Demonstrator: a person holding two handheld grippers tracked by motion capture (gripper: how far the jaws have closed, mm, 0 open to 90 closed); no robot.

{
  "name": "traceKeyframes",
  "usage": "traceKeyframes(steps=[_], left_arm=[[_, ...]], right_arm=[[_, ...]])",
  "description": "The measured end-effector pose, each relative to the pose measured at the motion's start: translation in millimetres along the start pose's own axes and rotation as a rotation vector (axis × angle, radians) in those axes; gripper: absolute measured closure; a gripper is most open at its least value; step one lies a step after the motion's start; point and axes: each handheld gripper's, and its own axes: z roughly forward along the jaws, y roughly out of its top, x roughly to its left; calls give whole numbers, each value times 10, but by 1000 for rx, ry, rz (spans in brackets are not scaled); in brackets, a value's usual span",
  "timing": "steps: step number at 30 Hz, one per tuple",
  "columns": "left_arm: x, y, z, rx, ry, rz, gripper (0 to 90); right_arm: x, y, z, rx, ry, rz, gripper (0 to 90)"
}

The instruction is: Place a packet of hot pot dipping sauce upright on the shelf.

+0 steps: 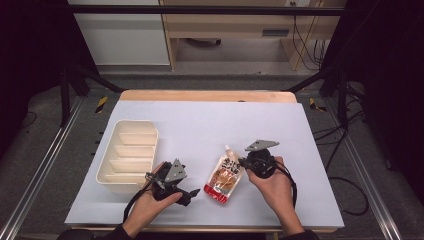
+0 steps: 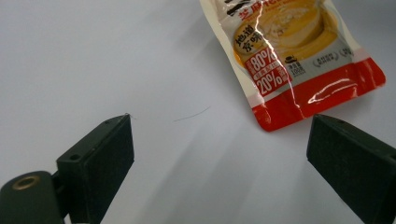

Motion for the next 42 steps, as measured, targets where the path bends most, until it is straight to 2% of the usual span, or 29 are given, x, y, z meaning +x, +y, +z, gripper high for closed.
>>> traceKeyframes(steps=[5, 11, 20, 25, 28, 31, 34, 37, 42], left_arm=[[11, -2, -6, -5, -9, -7, 72], [16, -4, -6, -4, -18, -14, 68], [27, -10, -11, -4, -14, -17, 67], [24, -13, -12, 1, -14, -9, 67], [22, -9, -12, 4, -14, -8, 67], [18, 5, -26, 3, -14, -2, 66], [29, 27, -73, -5, -13, 6, 65], [57, 65, -114, -8, -26, 16, 65], [90, 115, -176, -28, -37, 9, 63]], right_arm=[[-56, 227, 29, 11, -8, -50, 900], [-35, 415, -5, -8, -8, -93, 900], [40, 632, -39, -18, -7, -160, 900], [64, 716, -48, -29, -10, -180, 900], [81, 744, -61, -37, -2, -192, 900], [159, 754, -99, -52, 18, -240, 900], [217, 734, -155, -68, 38, -259, 900], [264, 701, -201, -83, 58, -265, 900], [338, 650, -245, -109, 73, -275, 900]])
